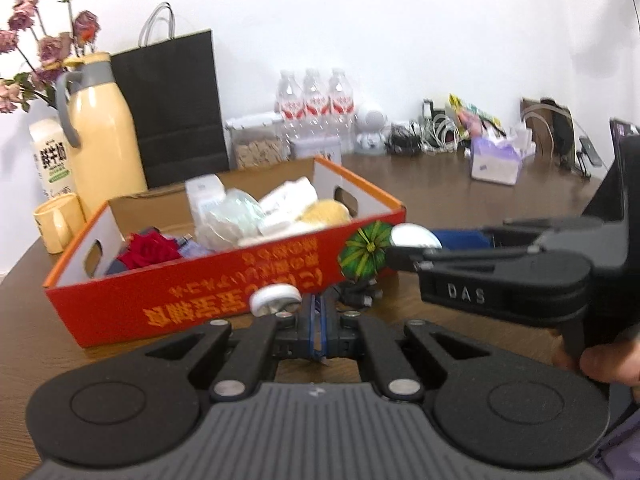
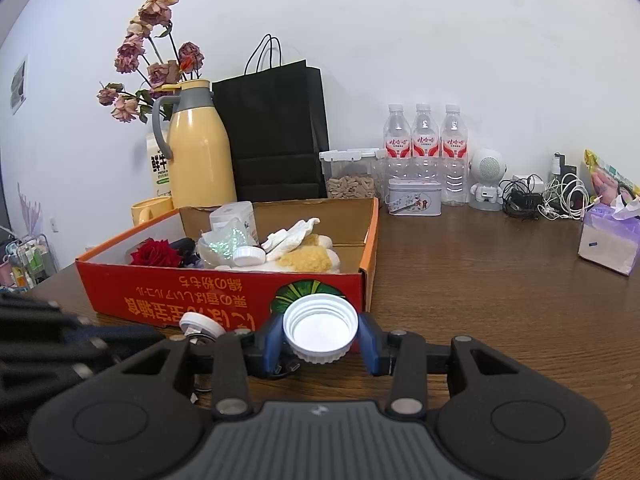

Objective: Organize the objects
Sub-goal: 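Carry the white cap into the box and open the right tool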

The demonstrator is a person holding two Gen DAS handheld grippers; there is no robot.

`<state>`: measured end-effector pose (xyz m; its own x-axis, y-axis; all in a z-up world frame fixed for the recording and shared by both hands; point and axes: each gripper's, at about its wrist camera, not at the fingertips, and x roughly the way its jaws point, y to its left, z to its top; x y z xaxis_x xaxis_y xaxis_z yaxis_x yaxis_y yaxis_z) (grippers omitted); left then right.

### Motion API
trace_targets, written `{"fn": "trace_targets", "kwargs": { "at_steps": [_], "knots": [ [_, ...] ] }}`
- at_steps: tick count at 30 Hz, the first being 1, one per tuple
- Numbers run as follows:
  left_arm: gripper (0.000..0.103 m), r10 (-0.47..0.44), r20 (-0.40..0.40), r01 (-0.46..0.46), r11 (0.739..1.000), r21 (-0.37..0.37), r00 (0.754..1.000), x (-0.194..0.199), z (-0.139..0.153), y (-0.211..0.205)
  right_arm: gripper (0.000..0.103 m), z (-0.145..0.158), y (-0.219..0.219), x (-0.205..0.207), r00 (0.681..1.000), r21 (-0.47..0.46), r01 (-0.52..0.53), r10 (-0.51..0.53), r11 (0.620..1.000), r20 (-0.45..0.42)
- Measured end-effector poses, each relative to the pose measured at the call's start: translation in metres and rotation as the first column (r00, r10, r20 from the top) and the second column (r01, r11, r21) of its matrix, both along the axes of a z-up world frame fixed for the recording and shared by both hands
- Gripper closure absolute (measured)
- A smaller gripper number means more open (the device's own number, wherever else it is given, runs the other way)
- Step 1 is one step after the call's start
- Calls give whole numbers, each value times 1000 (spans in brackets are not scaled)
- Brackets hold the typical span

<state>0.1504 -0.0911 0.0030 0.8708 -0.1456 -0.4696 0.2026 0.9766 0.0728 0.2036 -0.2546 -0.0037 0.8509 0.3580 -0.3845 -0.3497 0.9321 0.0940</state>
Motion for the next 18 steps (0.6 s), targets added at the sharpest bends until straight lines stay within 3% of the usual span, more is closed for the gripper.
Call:
{"fn": "trace_targets", "kwargs": {
  "at_steps": [18],
  "knots": [
    [100,66,120,-60,997,-51,991,5,43,43,64,24,24,-9,997,-65,-32,36,997,62]
  ]
}}
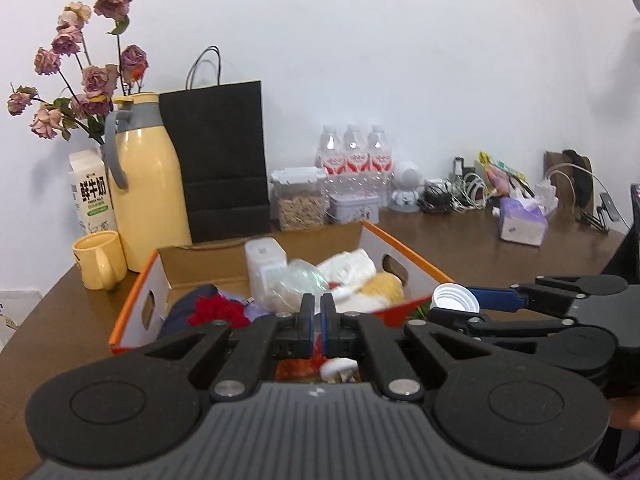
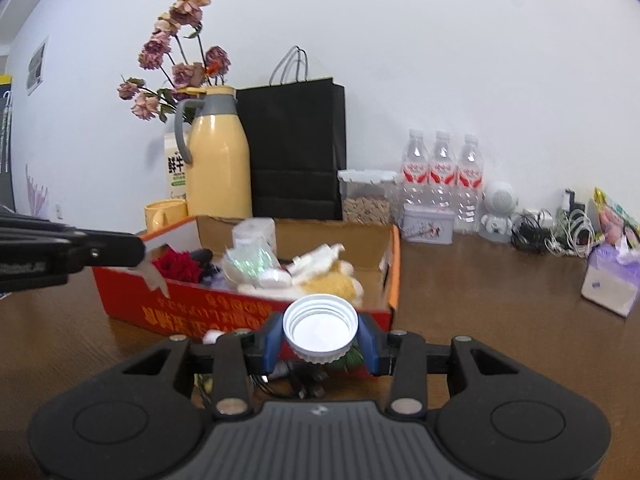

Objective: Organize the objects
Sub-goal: 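Carry the white cap into the box and open the right tool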

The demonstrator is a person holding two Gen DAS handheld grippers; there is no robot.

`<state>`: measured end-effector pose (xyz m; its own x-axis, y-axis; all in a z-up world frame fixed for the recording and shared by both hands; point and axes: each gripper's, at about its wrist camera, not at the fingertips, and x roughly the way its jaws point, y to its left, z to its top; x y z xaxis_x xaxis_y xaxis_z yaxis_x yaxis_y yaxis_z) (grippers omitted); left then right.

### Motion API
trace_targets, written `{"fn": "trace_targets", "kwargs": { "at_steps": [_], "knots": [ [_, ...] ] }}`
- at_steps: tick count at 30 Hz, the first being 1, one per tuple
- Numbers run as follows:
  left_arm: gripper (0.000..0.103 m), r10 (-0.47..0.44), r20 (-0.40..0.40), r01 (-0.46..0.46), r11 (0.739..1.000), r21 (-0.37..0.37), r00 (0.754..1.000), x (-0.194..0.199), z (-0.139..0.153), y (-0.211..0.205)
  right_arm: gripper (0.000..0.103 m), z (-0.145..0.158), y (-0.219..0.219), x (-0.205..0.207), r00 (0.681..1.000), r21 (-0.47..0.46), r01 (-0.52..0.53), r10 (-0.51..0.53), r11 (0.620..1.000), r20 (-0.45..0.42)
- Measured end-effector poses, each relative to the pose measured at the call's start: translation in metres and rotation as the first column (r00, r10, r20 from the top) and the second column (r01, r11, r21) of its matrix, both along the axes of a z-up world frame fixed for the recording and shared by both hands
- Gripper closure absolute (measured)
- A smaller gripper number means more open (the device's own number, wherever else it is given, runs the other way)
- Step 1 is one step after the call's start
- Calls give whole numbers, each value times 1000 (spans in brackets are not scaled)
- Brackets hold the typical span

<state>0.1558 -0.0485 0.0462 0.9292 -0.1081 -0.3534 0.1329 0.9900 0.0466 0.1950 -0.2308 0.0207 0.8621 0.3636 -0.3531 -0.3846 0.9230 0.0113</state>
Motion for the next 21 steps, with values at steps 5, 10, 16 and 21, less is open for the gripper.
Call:
{"fn": "trace_targets", "kwargs": {
  "at_steps": [5,10,16,21],
  "knots": [
    [100,21,21,-20,999,-27,1000,14,6,13,64,18,17,8,999,-20,-27,27,999,40],
    [100,46,52,-43,998,-51,998,33,12,25,64,32,38,30,997,-23,-39,40,999,64],
    [100,99,77,-90,990,-107,992,66,14,38,64,40,59,68,998,1,-34,34,999,60],
    [100,171,75,-162,980,-117,982,100,6,45,64,38,75,106,999,8,1,-1,1000,48]
  ]
}}
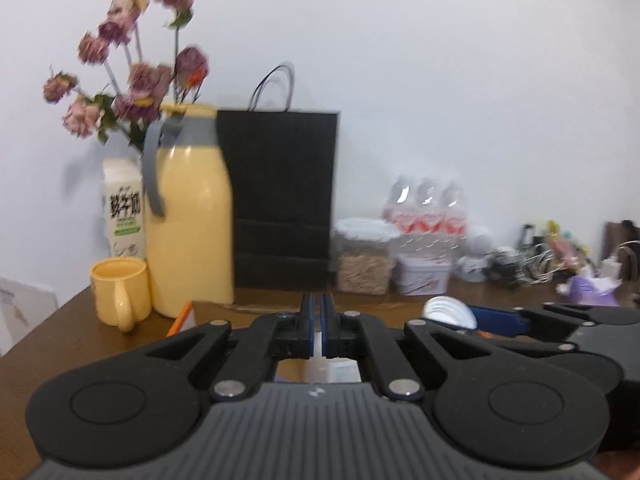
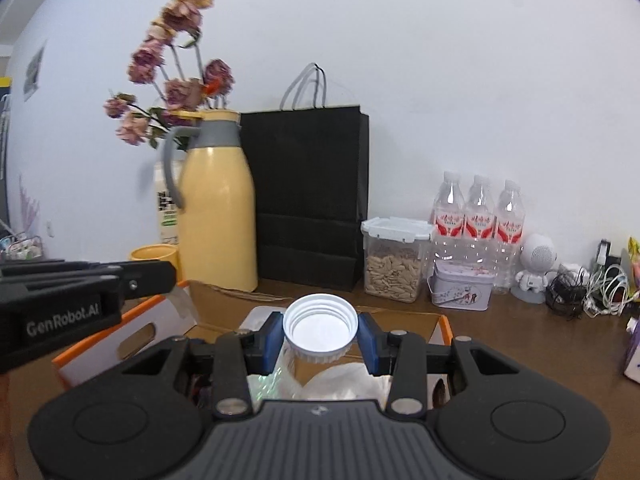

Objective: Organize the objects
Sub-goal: 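Carry the white cap into the box and open the right tool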

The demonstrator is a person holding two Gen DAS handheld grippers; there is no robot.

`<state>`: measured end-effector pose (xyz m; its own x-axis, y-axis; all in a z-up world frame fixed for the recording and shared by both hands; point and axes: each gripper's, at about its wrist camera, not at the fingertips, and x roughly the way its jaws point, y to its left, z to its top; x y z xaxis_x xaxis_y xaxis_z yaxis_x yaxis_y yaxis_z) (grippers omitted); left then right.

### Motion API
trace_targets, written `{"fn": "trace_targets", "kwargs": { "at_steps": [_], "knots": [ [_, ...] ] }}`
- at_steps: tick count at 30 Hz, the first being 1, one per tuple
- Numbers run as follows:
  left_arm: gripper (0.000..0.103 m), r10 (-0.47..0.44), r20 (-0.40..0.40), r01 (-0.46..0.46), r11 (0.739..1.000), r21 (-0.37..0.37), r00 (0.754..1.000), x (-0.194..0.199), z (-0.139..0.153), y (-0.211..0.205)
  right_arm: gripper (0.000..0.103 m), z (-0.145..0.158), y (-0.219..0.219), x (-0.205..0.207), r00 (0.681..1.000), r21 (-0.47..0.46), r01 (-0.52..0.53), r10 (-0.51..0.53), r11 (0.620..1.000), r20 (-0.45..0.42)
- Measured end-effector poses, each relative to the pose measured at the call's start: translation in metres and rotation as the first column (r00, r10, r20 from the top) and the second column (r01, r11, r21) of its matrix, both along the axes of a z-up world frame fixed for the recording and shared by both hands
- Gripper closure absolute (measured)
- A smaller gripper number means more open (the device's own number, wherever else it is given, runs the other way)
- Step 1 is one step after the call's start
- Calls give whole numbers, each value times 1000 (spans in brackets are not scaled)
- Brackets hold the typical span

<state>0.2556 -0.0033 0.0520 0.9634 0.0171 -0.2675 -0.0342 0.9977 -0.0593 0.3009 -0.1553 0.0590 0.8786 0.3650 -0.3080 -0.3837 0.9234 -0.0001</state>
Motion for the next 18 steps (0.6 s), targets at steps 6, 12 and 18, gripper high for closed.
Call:
{"fn": "trace_targets", "kwargs": {
  "at_steps": [6,12,18],
  "knots": [
    [100,53,-83,-53,999,1,995,21,-21,19,64,-22,0,17,998,-15,16,-17,1000,-57],
    [96,88,-100,-86,996,21,991,19,-29,18,61,-30,-3,13,997,-34,25,-28,999,-67],
    [13,146,-39,-146,989,13,988,8,-26,22,8,-27,-11,3,998,-17,44,-44,999,-36]
  ]
}}
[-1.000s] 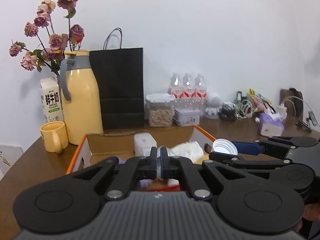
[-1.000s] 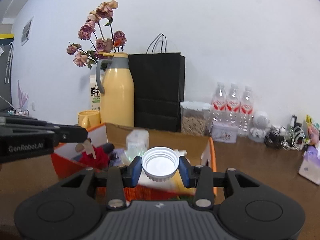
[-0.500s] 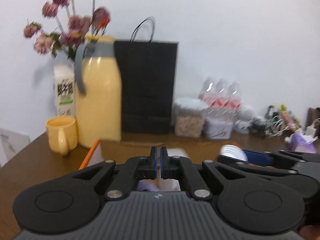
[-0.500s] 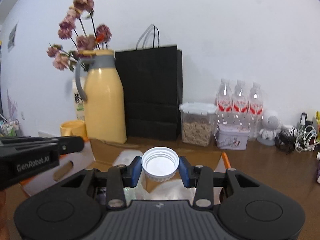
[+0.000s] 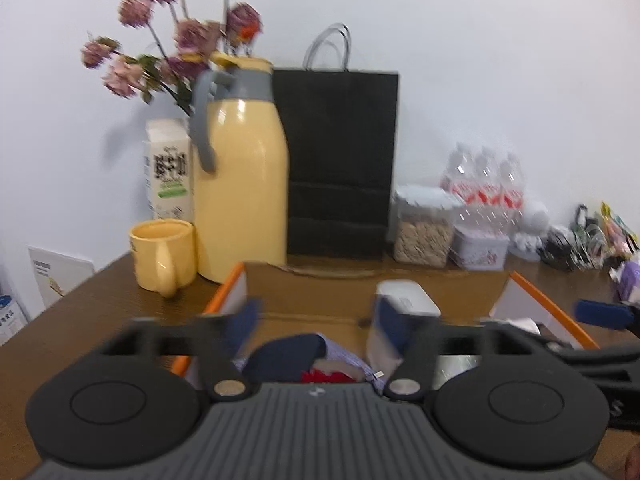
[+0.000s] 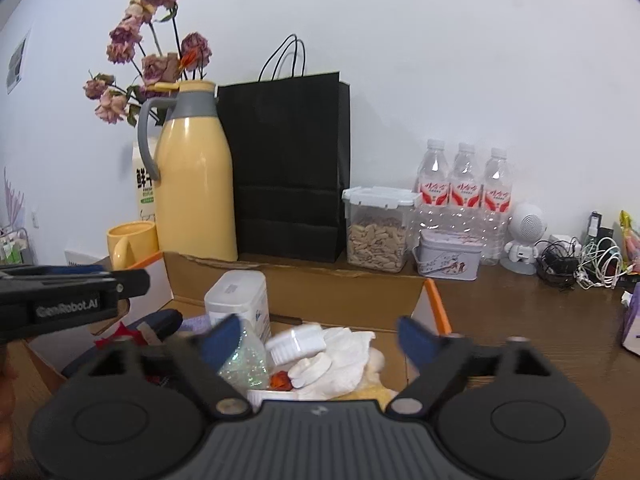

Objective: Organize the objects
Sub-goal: 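Carry the white cap into the box and open the right tool, then withdraw both tools from the box toward the cables and puck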

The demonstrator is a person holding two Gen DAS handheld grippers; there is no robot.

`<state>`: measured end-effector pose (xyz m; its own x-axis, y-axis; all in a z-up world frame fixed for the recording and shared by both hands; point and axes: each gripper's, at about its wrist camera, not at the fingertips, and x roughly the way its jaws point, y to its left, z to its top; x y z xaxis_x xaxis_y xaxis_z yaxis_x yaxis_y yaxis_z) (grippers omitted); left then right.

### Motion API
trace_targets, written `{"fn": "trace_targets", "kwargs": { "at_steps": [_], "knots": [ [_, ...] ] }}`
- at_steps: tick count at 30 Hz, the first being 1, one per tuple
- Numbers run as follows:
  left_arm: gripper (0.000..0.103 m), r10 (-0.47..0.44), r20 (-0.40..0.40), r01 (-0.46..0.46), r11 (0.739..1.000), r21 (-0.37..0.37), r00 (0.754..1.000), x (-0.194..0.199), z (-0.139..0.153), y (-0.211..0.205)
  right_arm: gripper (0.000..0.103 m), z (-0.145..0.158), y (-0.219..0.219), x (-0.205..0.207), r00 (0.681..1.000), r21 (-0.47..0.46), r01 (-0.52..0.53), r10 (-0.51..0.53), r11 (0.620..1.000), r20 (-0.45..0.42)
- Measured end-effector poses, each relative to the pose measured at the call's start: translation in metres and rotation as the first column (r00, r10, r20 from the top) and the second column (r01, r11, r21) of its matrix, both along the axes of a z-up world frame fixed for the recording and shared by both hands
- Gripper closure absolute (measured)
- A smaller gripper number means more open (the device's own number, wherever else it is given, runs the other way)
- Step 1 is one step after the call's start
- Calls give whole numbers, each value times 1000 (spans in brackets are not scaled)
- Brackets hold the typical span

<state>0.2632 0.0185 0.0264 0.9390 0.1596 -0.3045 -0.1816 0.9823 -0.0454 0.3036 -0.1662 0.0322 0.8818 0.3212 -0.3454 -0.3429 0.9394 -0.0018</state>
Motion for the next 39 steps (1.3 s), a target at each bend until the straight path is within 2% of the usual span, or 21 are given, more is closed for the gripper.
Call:
{"fn": "trace_targets", "kwargs": {
  "at_steps": [1,3,13,22,30,35,38,39],
  "knots": [
    [0,8,16,-8,1000,-1,1000,-2,1,0,1,0,-1,-2,1000,2,2,-2,1000,5],
    [0,21,44,-21,1000,-8,999,-7,4,1,0,0,-2,-3,1000,5,4,-4,1000,8],
    [0,20,40,-20,1000,-17,999,-10,4,2,0,1,-6,-10,999,13,19,-19,1000,27],
    [0,23,90,-21,999,-27,996,-30,5,1,0,2,-10,-30,998,8,12,-12,1000,63],
    [0,-32,36,32,999,-3,999,-55,5,-9,0,1,-22,-59,1000,-22,-18,18,1000,18],
    [0,-84,-28,84,996,11,996,-70,1,-16,0,-3,-29,-78,998,-53,-50,49,997,-30],
    [0,-106,-68,107,994,14,992,-75,-4,-18,6,-9,-33,-87,996,-77,-63,58,995,-63],
    [0,-114,-82,116,993,15,990,-77,-6,-19,12,-11,-34,-89,995,-81,-68,62,994,-76]
  ]
}}
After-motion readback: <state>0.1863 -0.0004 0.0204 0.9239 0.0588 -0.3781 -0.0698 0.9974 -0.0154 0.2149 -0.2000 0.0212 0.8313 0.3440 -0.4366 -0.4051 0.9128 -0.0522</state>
